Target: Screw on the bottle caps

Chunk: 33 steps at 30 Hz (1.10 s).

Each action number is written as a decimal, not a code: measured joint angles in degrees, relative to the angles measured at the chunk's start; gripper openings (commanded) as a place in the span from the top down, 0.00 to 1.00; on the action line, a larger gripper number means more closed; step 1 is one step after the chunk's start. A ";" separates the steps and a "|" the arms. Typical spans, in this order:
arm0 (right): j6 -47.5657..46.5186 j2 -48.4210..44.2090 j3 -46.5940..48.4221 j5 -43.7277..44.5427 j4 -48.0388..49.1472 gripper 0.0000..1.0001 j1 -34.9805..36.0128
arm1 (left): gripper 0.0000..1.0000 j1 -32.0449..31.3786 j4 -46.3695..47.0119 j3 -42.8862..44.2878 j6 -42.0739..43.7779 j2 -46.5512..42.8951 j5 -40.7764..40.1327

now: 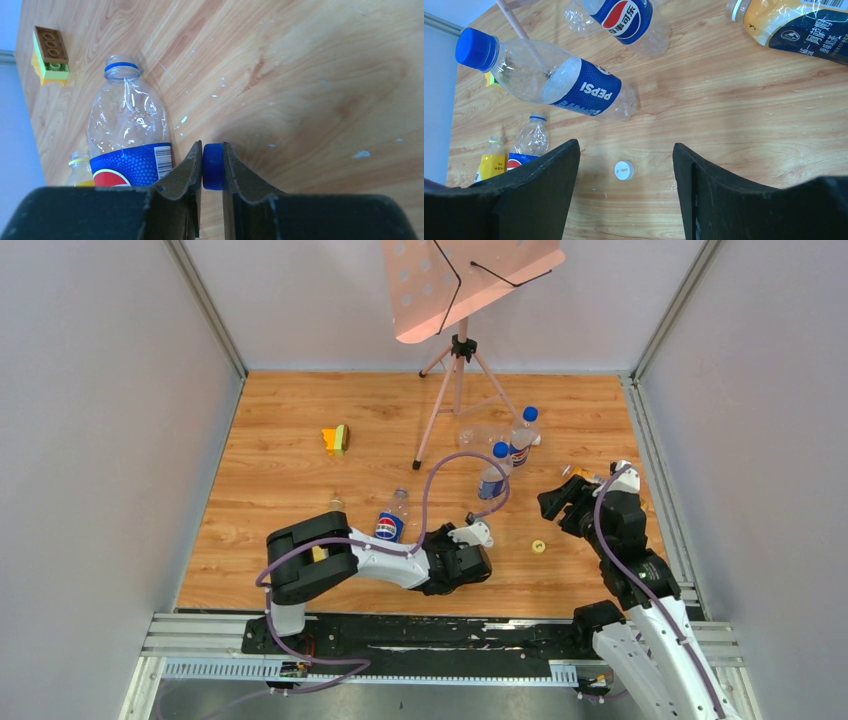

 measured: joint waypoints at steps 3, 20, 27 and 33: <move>0.00 -0.17 0.02 0.31 -0.02 0.31 0.00 | 0.65 -1.73 -1.42 1.25 0.00 1.01 -0.74; -0.09 -1.57 0.04 1.90 -1.99 0.29 0.00 | 0.09 -6.03 -8.07 6.32 -2.84 -1.79 6.71; -1.90 -1.70 2.67 1.79 -5.35 0.24 0.00 | 0.00 -6.21 -12.94 6.40 -5.99 -9.84 9.92; -4.63 1.03 7.93 -2.34 -8.26 0.19 0.00 | 0.00 -2.60 -18.18 5.88 -11.02 -20.96 12.07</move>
